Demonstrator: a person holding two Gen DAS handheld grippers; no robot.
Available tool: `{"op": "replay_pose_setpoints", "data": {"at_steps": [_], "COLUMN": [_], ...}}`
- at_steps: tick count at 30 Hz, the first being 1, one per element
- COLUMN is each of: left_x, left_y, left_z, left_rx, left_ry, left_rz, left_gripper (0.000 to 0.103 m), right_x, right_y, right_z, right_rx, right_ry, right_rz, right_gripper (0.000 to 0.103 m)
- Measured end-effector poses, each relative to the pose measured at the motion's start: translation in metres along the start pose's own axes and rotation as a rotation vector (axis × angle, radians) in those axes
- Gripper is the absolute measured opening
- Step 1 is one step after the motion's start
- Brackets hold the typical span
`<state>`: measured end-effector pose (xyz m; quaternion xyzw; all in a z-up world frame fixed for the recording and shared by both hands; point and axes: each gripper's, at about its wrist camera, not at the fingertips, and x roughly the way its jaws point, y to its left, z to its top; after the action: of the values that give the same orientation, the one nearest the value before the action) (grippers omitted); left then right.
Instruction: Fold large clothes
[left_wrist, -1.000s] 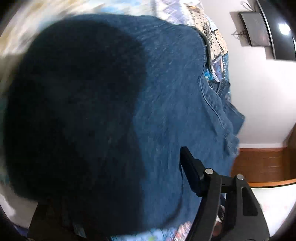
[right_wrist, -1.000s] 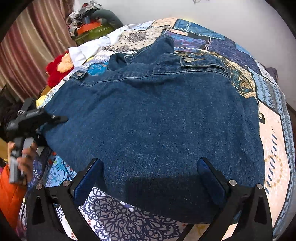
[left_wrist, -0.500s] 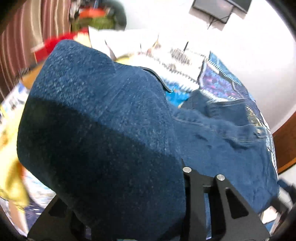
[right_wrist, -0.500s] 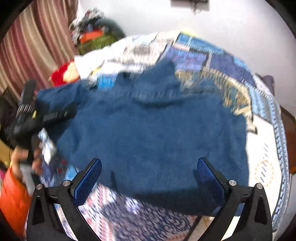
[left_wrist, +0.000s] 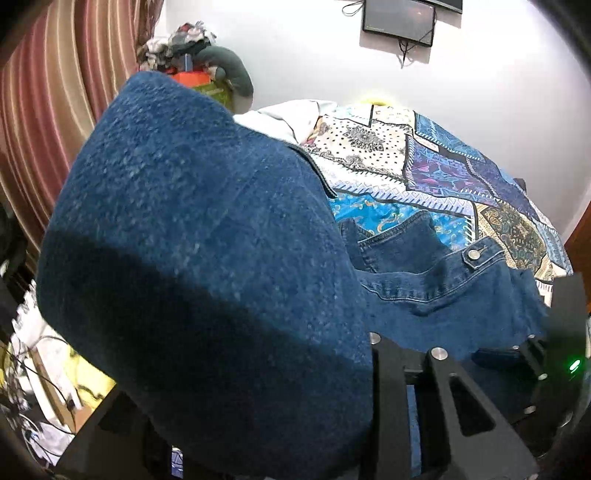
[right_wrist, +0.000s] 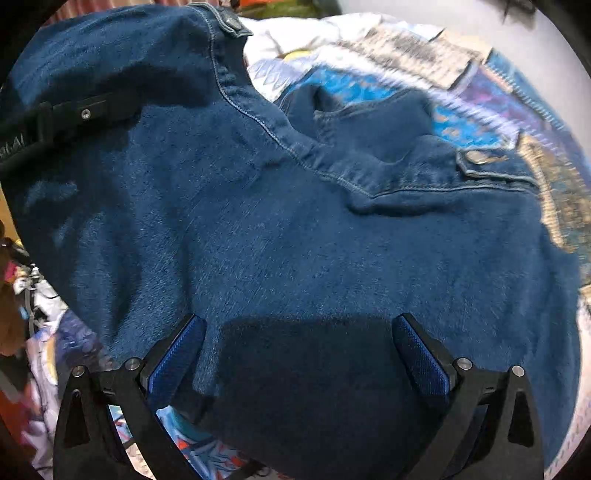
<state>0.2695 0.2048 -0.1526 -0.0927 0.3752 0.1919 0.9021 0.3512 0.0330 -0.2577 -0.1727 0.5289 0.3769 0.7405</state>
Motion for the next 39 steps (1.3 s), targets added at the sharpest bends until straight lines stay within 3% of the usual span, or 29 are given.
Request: {"op": "replay_pose_setpoints", "data": {"at_steps": [2, 6, 12, 16, 18, 21, 23, 24, 27, 31, 33, 39], "left_x": [-0.002, -0.013, -0.049, -0.064, -0.058, -0.027, -0.015, -0.017, -0.028, -0.053, -0.065, -0.087], "left_y": [-0.007, -0.034, -0.124, -0.2, -0.234, -0.273, -0.281, -0.281, -0.271, -0.231, -0.217, -0.156], "left_z": [0.006, 0.019, 0.028, 0.0, -0.023, -0.064, -0.082, -0.089, -0.089, -0.072, -0.066, -0.033], "left_rx": [0.01, 0.081, 0.286, 0.473, 0.575, 0.71, 0.738, 0.749, 0.722, 0.564, 0.533, 0.383], "left_ry": [-0.016, -0.066, -0.18, -0.226, -0.201, -0.059, 0.014, 0.007, 0.02, 0.123, 0.122, 0.037], "left_rz": [-0.015, -0.028, -0.104, -0.152, -0.166, -0.166, -0.159, -0.138, -0.157, -0.369, -0.411, -0.386], "left_gripper": [0.033, 0.032, 0.032, 0.032, 0.032, 0.034, 0.037, 0.037, 0.048, 0.063, 0.065, 0.077], "right_x": [-0.014, -0.061, -0.15, -0.194, -0.21, -0.224, -0.23, -0.231, -0.236, -0.24, -0.242, -0.241], "right_y": [-0.013, -0.04, -0.125, -0.161, -0.166, -0.167, -0.163, -0.163, -0.16, -0.153, -0.148, -0.126], "right_z": [-0.004, -0.028, -0.09, -0.135, -0.154, -0.181, -0.196, -0.2, -0.209, -0.206, -0.198, -0.153], "right_rx": [0.038, 0.11, 0.387, 0.54, 0.566, 0.6, 0.621, 0.626, 0.619, 0.598, 0.591, 0.507], "right_ry": [-0.003, -0.106, -0.272, -0.339, -0.362, -0.373, -0.372, -0.372, -0.369, -0.376, -0.39, -0.43], "right_rz": [0.053, 0.042, -0.011, 0.001, -0.029, -0.04, -0.034, -0.032, -0.041, -0.045, -0.034, 0.003], "right_gripper": [0.102, 0.102, 0.102, 0.102, 0.102, 0.102, 0.102, 0.102, 0.102, 0.102, 0.102, 0.102]}}
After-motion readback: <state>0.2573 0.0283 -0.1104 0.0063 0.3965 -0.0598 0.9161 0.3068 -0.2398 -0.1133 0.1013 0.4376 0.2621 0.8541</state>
